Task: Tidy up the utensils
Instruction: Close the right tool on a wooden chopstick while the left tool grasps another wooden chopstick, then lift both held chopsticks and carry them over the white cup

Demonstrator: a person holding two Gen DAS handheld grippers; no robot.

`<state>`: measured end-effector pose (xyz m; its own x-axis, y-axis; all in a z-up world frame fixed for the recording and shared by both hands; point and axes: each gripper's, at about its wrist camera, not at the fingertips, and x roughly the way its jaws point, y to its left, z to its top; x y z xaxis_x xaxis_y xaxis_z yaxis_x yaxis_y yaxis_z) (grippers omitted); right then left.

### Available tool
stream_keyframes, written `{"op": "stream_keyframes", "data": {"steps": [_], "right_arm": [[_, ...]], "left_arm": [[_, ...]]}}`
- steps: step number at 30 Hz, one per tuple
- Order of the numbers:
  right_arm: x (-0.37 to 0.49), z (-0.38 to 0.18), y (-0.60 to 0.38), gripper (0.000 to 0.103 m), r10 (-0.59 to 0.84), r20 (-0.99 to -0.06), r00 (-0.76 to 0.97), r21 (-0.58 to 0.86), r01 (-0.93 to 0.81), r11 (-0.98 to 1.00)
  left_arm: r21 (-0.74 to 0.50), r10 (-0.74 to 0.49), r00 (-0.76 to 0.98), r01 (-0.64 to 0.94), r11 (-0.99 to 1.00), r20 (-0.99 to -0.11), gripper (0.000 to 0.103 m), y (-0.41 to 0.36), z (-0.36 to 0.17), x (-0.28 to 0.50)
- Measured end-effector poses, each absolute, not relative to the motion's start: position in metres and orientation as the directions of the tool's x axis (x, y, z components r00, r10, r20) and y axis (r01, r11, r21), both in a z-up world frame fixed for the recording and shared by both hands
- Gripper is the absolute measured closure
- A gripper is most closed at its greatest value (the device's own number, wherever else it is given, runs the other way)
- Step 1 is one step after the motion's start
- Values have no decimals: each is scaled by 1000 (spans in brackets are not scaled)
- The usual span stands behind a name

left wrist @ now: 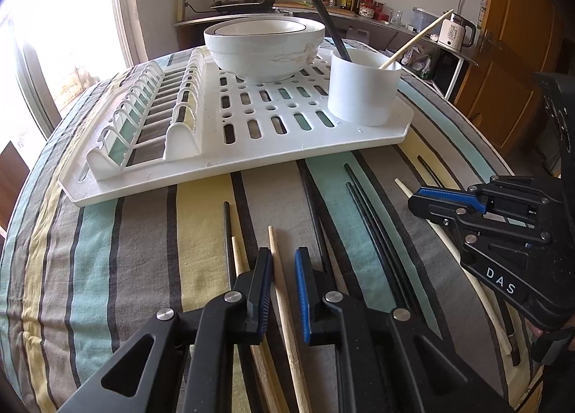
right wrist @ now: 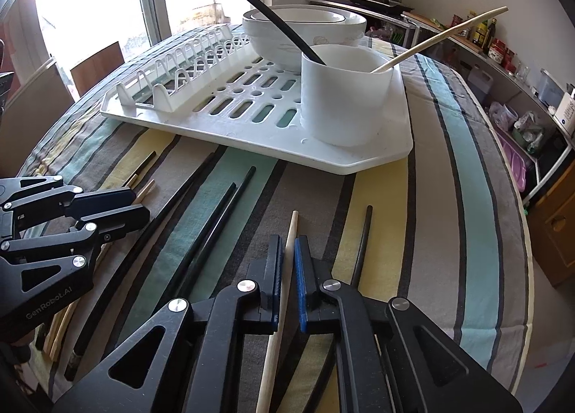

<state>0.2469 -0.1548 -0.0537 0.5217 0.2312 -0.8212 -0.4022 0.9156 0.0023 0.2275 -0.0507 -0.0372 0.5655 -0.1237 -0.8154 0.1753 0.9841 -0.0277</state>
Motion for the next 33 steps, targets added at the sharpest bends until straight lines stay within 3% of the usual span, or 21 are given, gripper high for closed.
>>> {"op": "stream_keyframes", "data": {"steps": [1, 11, 33], "right_arm": [[247, -54, -155, 97, 237, -821, 520, 11, -400, 916], [232, -28, -161, 97, 314, -764, 563, 75, -406, 911], [181, 62, -198, 97, 402, -509, 761, 164, -372, 913]], "left_arm": [[-29, -122, 565, 170, 985, -816, 97, -50, -37, 228], [-83, -174, 578, 181, 980, -797, 98, -42, -19, 229], [-144, -288, 773, 251, 957, -565, 98, -20, 100, 176]]}}
